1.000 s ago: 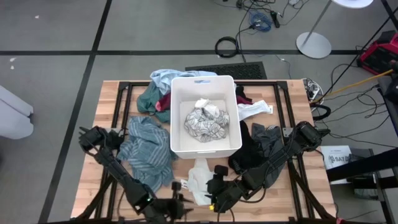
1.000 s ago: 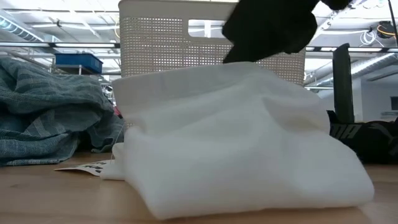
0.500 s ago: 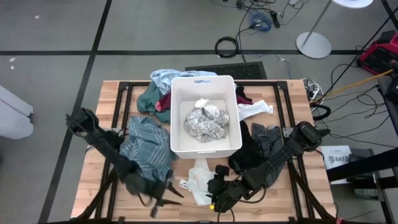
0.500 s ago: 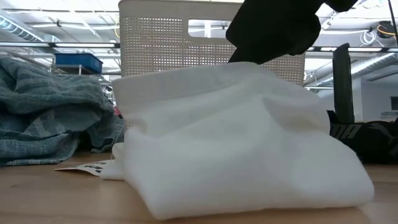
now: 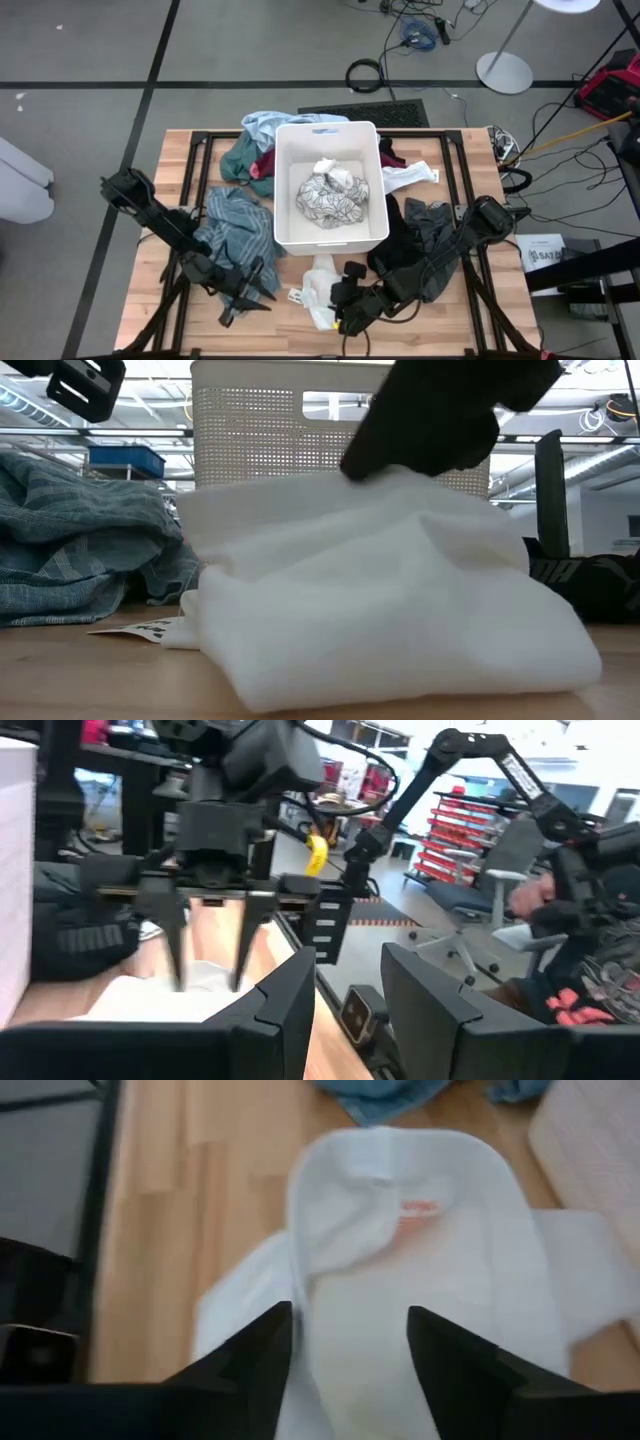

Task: Sort clothes
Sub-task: Put the white short into the white laundry organizer

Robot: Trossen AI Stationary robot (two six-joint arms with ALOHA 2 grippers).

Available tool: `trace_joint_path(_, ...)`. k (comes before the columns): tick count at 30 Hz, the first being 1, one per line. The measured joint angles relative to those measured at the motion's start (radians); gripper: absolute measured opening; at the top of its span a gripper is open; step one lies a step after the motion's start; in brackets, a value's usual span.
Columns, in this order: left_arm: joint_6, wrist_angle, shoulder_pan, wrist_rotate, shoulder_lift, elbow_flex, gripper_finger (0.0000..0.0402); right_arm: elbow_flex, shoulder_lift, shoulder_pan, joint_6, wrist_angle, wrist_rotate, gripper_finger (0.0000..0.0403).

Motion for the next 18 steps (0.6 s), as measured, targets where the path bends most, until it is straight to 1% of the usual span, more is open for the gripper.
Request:
trace_joint_path(3,-0.003,-0.002,0.0,-0.038,0.0,0.0,0.0125,0.002,0.0,0.002,0.013,0.003,-0.053,0.0131)
trace_joint_path(5,0.005,-0.002,0.0,-0.041,0.0,0.001,0.0125,0.001,0.0,0.001,0.018,0.001,-0.082,0.0095)
trace_joint_path(8,0.012,-0.001,0.0,-0.044,0.0,0.001,0.0125,0.001,0.0,0.001,0.008,0.016,-0.095,0.0051)
trace_joint_path(10,0.04,0.001,0.001,-0.045,0.0,0.001,0.0125,0.001,0.0,0.004,-0.007,0.039,-0.097,0.0038)
trace_joint_path(13,0.084,0.009,0.008,-0.062,0.0,0.001,0.0125,0.001,0.0,0.005,0.005,0.024,-0.104,0.0032)
trace_joint_path(16,0.086,0.01,0.018,-0.113,0.0,0.001,0.0125,0.001,0.0,-0.003,0.019,0.001,-0.095,0.0017)
trace_joint_path(18,0.082,0.009,0.024,-0.153,0.0,0.001,0.0125,0.001,0.0,-0.004,0.012,-0.003,-0.067,0.0005)
